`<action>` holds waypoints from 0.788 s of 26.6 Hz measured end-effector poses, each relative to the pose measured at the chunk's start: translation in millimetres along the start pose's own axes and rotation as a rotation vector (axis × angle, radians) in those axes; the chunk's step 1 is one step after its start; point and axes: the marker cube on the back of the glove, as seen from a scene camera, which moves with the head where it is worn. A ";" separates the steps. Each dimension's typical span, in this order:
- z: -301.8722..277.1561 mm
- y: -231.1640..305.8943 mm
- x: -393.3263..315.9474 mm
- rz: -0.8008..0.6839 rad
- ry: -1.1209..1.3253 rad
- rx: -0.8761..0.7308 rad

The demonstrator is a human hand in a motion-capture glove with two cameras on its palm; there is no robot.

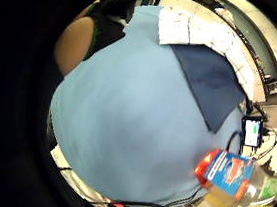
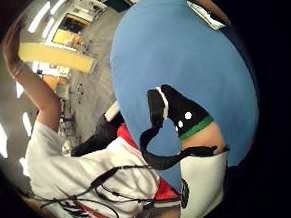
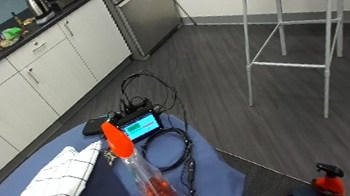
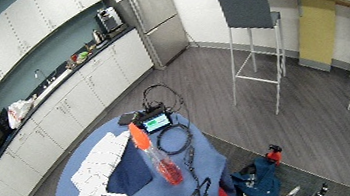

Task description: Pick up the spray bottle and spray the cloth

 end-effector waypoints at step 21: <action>43.8 -96.2 41.1 0.179 0.071 -0.123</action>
